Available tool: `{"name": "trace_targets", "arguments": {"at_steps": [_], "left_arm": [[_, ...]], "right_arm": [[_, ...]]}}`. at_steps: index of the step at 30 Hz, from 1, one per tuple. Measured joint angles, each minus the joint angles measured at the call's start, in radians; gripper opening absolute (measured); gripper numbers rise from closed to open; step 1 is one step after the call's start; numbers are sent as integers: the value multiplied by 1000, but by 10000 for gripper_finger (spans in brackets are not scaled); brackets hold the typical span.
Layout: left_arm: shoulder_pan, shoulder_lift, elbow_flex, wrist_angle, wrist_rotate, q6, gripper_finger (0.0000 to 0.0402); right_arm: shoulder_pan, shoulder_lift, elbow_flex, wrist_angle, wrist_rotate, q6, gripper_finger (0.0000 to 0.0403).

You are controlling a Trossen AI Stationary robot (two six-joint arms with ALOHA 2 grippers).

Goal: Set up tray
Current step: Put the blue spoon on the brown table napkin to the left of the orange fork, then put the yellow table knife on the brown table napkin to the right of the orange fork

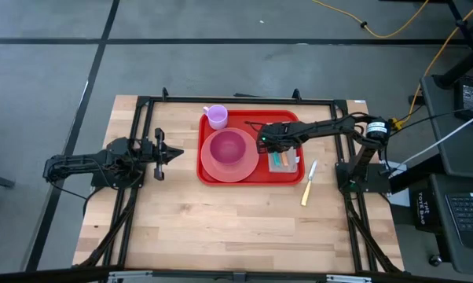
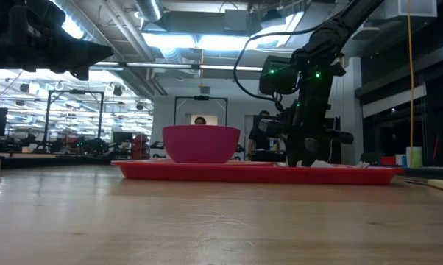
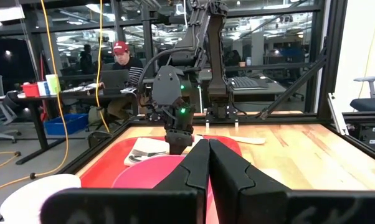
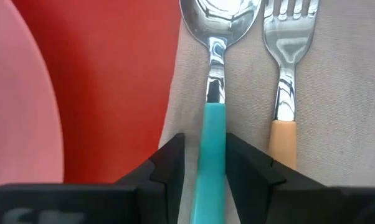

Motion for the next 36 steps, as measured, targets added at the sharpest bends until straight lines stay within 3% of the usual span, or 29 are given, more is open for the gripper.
{"name": "trace_targets", "arguments": {"at_steps": [9,17,29,36], "left_arm": [[0,0,0,-11,0,-35,4],[0,0,0,-10,0,-35,4],[0,0,0,-7,0,-23,4],[0,0,0,-6,0,-19,4]], "right_arm": [[1,-66,-2,-14,-53,-2,116],[1,-157,-2,-11,-35,-75,116],[55,-305,-1,19,99,-235,116],[201,-346,0,31,308,-274,116]]}}
